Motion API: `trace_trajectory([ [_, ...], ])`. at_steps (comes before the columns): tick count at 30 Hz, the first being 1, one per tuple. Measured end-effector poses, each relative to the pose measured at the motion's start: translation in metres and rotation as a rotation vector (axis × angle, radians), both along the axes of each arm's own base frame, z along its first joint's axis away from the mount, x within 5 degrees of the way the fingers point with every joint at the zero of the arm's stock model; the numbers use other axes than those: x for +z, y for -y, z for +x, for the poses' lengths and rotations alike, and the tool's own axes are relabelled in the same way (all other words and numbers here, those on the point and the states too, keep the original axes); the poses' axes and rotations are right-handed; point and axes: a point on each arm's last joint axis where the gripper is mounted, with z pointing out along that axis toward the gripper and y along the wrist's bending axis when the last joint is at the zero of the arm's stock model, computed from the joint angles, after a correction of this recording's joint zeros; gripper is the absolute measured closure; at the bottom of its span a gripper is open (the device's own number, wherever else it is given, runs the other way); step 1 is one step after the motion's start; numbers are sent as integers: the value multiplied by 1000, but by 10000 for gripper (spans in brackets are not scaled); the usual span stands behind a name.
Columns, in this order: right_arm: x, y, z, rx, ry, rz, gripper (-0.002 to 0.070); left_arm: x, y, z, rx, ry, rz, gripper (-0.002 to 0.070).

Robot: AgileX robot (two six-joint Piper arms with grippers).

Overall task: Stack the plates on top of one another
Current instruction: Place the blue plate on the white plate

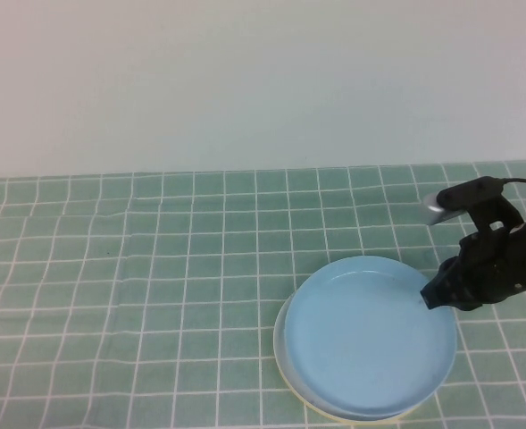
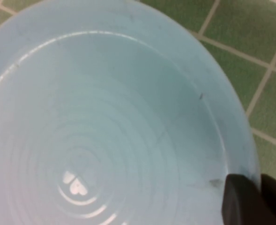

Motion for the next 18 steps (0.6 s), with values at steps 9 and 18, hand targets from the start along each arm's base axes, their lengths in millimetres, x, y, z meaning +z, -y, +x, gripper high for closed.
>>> trace_trajectory([
  [9, 2, -5, -1, 79, 20, 31, 608, 0, 0, 0, 0, 0, 0, 676],
  [18, 2, -5, -2, 93, 23, 28, 472, 0, 0, 0, 0, -2, 0, 676],
])
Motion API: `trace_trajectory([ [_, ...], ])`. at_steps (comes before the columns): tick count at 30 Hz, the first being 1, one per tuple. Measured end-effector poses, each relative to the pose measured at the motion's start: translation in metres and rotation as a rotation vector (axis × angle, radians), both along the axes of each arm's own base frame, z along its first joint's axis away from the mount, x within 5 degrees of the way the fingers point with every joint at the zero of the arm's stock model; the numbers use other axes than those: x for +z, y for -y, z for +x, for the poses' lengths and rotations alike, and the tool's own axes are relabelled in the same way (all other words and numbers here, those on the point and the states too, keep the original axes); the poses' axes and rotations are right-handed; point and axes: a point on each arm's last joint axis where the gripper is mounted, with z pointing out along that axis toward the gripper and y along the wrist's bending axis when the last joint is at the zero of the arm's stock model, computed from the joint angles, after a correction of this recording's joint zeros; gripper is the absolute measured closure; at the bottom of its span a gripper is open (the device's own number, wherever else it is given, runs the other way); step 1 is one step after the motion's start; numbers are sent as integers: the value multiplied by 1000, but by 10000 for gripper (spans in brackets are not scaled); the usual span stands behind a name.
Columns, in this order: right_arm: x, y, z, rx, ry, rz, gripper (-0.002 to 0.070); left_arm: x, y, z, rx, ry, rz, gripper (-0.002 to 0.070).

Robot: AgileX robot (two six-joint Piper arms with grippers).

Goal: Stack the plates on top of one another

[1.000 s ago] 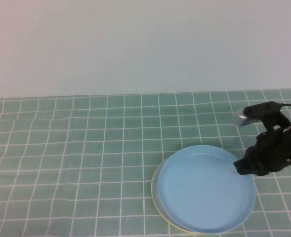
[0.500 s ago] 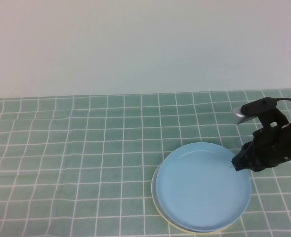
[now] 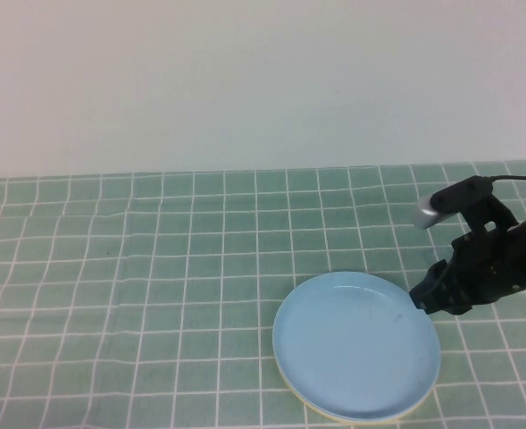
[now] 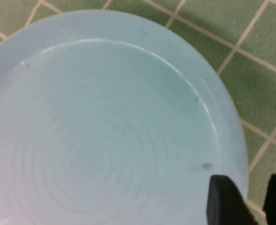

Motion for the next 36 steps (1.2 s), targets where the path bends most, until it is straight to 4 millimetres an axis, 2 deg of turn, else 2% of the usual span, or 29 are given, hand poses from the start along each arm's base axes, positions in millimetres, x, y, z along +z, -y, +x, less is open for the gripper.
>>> trace_trajectory([
  [6, 0, -1, -2, 3, -20, 9, 470, 0, 0, 0, 0, 0, 0, 676],
  [9, 6, -1, -5, 13, -24, 21, 562, 0, 0, 0, 0, 0, 1, 676],
  [12, 28, -1, -9, 2, 31, 43, 642, 0, 0, 0, 0, 0, 1, 676],
  [18, 94, 5, -31, -18, 212, 111, 672, 0, 0, 0, 0, 0, 1, 676],
  [22, 147, 12, -62, -51, 336, 188, 675, 0, 0, 0, 0, 0, 1, 676],
  [25, 174, 21, -95, -70, 421, 235, 675, 0, 0, 0, 0, 0, 1, 676],
  [29, 190, 37, -147, -108, 541, 271, 676, 0, 0, 0, 0, 0, 1, 676],
  [31, 191, 44, -170, -132, 592, 293, 676, 0, 0, 0, 0, 0, 1, 676],
  [36, 194, 54, -206, -137, 697, 320, 676, 0, 0, 0, 0, 0, 1, 676],
])
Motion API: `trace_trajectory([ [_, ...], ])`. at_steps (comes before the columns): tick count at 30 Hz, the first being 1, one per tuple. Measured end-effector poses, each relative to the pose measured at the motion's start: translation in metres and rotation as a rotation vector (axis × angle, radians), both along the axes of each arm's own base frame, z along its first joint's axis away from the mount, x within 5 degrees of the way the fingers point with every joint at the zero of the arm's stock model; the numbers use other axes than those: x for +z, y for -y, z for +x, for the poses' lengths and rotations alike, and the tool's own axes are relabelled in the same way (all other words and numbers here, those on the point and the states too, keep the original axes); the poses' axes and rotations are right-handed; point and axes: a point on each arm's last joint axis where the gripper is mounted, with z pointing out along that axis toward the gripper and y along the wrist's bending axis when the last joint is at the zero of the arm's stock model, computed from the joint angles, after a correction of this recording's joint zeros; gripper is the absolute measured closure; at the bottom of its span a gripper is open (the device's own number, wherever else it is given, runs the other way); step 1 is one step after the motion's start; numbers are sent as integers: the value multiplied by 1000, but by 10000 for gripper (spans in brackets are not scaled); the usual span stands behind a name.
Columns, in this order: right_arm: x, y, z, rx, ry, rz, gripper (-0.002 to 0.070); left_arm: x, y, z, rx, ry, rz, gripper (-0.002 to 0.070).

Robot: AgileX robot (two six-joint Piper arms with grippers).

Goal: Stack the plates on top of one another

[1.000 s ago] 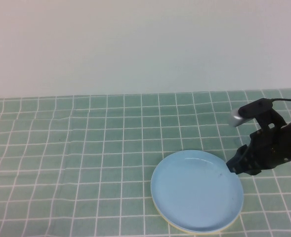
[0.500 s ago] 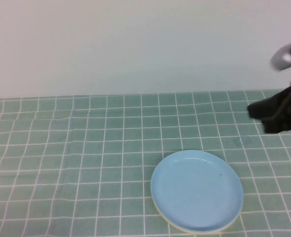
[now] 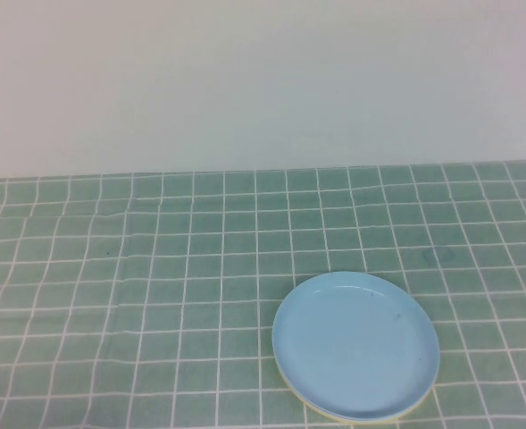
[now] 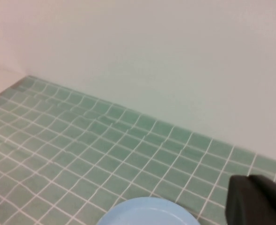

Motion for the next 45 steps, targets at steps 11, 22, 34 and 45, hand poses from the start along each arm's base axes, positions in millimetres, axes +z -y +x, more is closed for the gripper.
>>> trace_trajectory([
  [11, -3, 3, -12, -1, 28, 1, 676, 0, 0, 0, 0, 0, 0, 676],
  [22, -12, 3, -10, -6, 6, -10, 677, 0, 0, 0, 0, 0, 2, 676],
  [34, -11, 31, -50, -202, 265, -69, 669, 0, 0, 0, 0, 0, 2, 676],
  [45, -80, 47, -71, -362, 449, 39, 678, 0, 0, 0, 0, 0, 2, 676],
])
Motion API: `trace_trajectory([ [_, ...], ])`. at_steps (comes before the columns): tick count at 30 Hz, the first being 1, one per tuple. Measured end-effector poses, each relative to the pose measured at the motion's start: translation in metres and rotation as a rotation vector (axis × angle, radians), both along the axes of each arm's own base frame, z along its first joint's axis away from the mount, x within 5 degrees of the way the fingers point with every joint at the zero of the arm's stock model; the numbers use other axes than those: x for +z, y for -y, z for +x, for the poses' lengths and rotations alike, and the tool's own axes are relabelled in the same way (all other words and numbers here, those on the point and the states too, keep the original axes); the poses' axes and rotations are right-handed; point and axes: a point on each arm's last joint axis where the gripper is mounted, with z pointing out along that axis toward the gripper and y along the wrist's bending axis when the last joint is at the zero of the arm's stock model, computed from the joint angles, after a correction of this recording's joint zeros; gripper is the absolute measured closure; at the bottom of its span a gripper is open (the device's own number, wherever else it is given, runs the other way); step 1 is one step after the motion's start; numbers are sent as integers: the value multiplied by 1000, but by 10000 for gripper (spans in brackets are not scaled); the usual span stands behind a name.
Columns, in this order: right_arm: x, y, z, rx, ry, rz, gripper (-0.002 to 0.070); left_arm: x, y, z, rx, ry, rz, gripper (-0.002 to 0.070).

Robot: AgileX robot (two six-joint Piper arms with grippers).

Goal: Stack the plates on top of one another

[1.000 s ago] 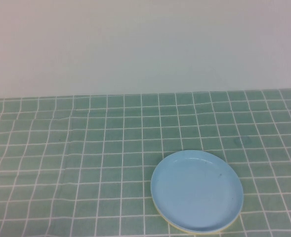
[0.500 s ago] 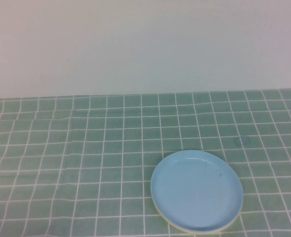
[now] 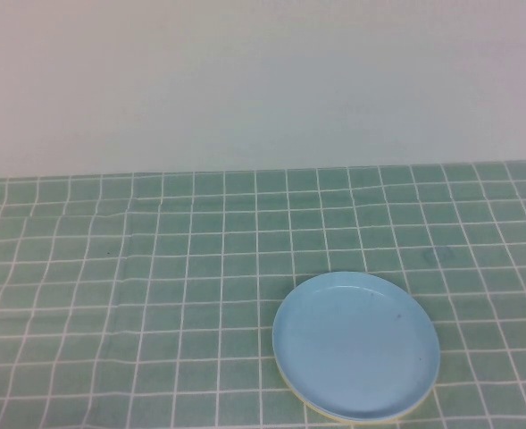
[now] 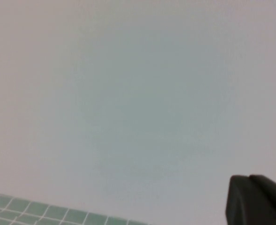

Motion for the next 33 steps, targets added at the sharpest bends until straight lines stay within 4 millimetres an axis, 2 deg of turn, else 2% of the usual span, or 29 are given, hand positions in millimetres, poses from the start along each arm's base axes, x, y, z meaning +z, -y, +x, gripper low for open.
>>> trace_trajectory([
  [8, -42, 2, 11, -33, -93, 20, 678, 0, 0, 0, 0, 0, 0, 676],
  [14, -67, 6, 17, -88, -63, 32, 678, 0, 0, 0, 0, 0, 0, 676],
  [18, -71, 8, 17, -114, -61, 33, 678, 0, 0, 0, 0, 0, 0, 676],
  [26, -84, 14, 18, -232, -188, -2, 678, 0, 0, 0, 0, 0, 0, 676],
  [33, -106, 16, 11, -266, -424, 38, 678, 0, 0, 0, 0, 0, -4, 676],
])
